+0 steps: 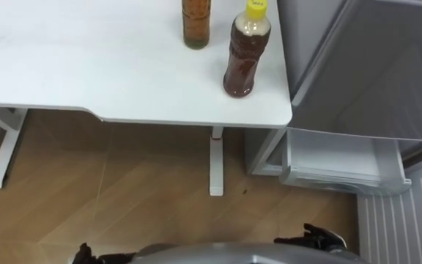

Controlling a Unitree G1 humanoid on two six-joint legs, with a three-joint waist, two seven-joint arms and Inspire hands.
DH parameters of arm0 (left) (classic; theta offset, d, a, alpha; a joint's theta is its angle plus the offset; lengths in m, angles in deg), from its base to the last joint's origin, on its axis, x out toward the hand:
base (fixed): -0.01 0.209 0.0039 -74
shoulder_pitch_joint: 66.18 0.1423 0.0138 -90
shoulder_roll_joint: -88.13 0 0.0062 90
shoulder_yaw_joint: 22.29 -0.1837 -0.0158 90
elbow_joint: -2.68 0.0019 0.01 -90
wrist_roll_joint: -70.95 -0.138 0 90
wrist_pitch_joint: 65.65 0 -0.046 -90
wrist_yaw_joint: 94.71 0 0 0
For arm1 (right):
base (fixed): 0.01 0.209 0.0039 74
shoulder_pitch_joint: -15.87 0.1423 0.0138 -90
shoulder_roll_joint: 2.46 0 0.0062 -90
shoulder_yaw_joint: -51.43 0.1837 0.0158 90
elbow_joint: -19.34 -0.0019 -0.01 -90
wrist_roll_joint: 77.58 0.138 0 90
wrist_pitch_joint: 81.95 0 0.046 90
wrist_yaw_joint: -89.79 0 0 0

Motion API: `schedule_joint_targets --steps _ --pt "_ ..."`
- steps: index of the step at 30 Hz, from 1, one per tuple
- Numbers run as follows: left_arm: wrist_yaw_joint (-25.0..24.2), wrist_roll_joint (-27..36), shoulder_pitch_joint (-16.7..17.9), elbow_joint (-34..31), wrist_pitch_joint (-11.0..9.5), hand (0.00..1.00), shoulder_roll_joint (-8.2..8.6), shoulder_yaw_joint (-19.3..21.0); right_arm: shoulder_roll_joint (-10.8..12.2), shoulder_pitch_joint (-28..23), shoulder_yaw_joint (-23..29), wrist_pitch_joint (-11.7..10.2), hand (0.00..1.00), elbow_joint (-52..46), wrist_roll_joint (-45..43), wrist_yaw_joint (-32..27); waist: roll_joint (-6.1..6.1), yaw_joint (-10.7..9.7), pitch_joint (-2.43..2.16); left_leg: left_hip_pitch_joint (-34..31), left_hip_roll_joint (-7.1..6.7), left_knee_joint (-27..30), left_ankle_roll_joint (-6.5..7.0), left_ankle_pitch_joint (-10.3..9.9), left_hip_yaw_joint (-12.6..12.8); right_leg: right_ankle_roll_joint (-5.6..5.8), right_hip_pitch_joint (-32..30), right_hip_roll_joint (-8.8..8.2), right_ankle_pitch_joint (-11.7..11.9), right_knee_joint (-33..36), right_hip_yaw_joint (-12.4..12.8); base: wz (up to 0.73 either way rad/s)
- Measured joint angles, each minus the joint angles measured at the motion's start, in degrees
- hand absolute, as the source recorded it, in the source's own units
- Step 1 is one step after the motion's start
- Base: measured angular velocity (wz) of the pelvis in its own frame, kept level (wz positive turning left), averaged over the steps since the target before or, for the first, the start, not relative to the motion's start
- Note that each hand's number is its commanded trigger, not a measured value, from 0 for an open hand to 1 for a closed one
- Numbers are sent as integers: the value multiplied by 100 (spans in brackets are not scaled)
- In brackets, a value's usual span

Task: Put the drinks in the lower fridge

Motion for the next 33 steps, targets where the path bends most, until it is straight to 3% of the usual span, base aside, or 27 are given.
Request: schedule_joint_targets --steps 3,5,10,15,19,26,29,33 --pt "593 7 -42 -283 -188 0 -6 152 -5 6 -25 -35 0 -9 4 -15 9 6 -2 -22 1 33 -5 -3 -14 0 2 1 0 3 -18 2" --pt "1112 7 -62 -469 -471 0 -8 150 -7 4 -82 -111 0 -6 5 -63 19 3 -9 -17 -1 43 -8 -6 -22 0 19 2 0 0 -35 0" --pt "1998 -9 -12 -1183 -634 0 -11 142 -1 -7 -151 -124 0 -15 -4 -136 -18 1 -45 -10 -17 47 -9 -5 -35 2 -6 -4 -16 -17 1 0" --pt "2717 -99 -173 -1708 -919 0 -11 73 1 -24 -243 -125 0 -70 -44 -197 -55 -12 -70 -5 -45 47 -5 -3 -86 10 1 -21 -48 -4 10 4" --pt "3070 -209 -221 -2740 -974 0 -9 -97 -7 -10 -296 -149 0 -84 -112 -206 -68 -17 -73 -61 -53 78 -5 -4 -182 10 -38 -25 -47 -3 -103 12" --pt "2951 -382 -146 -5157 -1041 0 -33 -869 -37 -10 -306 -212 0 -110 -50 -233 -17 -32 -43 -101 -60 72 -4 -3 -216 10 -34 -30 -47 -7 -82 2" --pt "2603 -553 -151 -6174 -1041 0 -47 -1054 -37 69 -306 -227 0 -65 -77 -215 -12 -45 -33 -104 -59 29 -4 -3 -216 10 -57 -28 -47 -12 -114 -1" --pt "2186 -682 -159 -7050 -1044 0 -92 -1064 -52 67 -274 -246 0 -64 -63 -192 9 -152 -15 -107 -55 12 -4 -3 -216 11 -64 -26 -48 -17 -125 0"
